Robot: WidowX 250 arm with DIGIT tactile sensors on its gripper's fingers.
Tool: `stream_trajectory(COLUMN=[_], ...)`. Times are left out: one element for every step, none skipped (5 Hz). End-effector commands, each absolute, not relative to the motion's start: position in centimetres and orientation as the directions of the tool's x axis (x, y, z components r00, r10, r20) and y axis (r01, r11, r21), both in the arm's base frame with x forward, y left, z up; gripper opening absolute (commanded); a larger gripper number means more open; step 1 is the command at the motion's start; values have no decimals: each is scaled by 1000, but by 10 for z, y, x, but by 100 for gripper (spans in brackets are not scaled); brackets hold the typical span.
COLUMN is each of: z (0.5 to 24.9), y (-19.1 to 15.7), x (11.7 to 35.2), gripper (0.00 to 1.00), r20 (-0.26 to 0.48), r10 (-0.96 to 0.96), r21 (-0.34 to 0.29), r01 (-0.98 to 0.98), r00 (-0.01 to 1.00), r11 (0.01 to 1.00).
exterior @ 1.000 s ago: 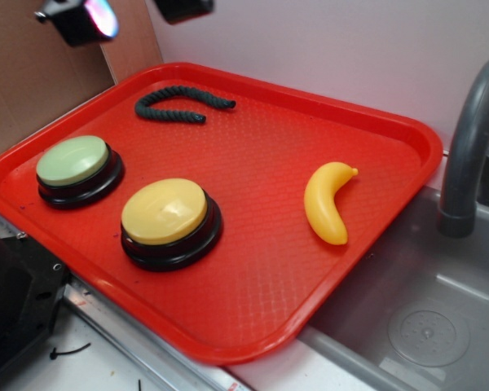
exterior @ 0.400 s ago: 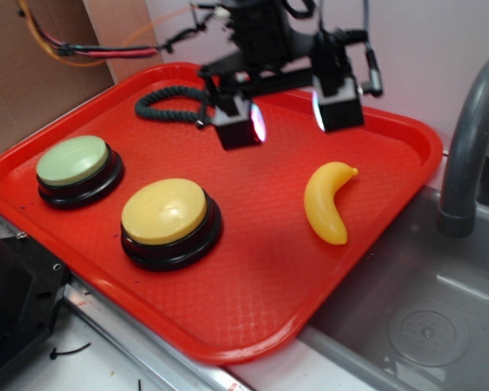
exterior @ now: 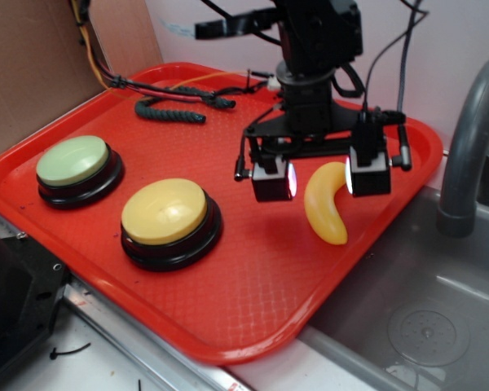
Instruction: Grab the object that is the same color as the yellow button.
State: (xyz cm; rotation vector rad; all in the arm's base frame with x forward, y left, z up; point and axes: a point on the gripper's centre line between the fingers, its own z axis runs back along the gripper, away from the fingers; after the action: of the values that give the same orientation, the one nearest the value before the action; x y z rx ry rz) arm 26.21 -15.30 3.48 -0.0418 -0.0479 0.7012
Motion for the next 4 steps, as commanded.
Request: stream_trajectory(z=[27, 27, 48, 97], y=[-146, -142, -131, -107], x=[273, 277, 283, 293], gripper=[88, 0, 0, 0], r20=[27, 50, 69, 59], r10=[660, 653, 543, 372], r21=[-85, -87, -35, -47], r01=[-656, -648, -542, -370], r00=[751, 756, 837, 926], r11=[750, 757, 840, 928])
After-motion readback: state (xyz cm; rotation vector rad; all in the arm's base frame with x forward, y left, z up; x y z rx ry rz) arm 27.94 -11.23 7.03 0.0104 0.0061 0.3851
